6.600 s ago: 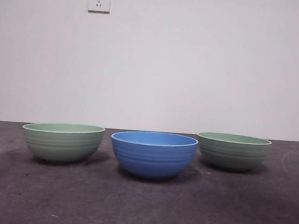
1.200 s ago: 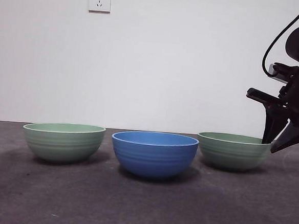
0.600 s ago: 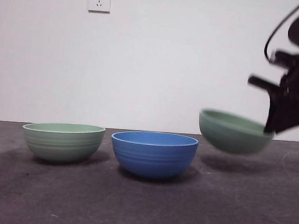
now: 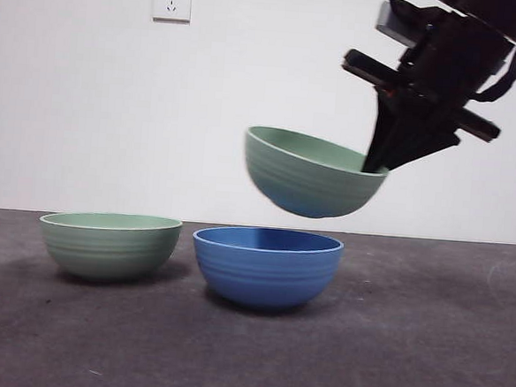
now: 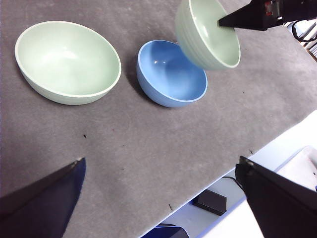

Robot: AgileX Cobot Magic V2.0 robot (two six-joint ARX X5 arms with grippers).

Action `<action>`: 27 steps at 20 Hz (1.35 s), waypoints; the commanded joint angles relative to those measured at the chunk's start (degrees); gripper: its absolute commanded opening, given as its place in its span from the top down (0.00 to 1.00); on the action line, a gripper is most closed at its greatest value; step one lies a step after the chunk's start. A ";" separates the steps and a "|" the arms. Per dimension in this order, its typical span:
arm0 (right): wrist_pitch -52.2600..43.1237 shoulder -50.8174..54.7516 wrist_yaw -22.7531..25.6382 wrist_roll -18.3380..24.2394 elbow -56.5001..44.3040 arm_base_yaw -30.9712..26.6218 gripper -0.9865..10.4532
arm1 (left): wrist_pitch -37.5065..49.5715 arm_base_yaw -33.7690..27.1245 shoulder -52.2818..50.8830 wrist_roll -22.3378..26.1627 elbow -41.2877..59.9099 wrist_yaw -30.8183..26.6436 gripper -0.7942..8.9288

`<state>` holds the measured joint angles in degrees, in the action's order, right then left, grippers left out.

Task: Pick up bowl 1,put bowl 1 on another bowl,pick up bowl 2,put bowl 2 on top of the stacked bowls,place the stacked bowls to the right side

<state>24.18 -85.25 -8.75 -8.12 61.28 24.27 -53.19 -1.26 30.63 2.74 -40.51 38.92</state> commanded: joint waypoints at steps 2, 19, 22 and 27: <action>-2.08 -3.72 0.79 -0.26 -0.20 2.21 0.92 | 0.39 0.98 -0.02 -0.17 -0.15 -0.09 0.27; -2.82 -9.90 2.73 -1.49 -0.02 6.84 0.71 | 8.44 2.43 9.29 -0.46 -0.15 -5.16 0.27; -1.31 -5.33 2.75 -1.49 0.11 6.84 0.71 | 13.53 2.43 14.49 -3.06 -0.15 -7.69 0.27; 7.30 9.57 3.34 -1.42 0.20 6.82 0.71 | 27.15 3.61 27.32 -9.79 -0.68 -14.14 0.28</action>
<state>31.68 -75.90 -5.72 -9.23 61.30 30.92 -26.83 2.17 57.30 -4.86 -40.91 24.97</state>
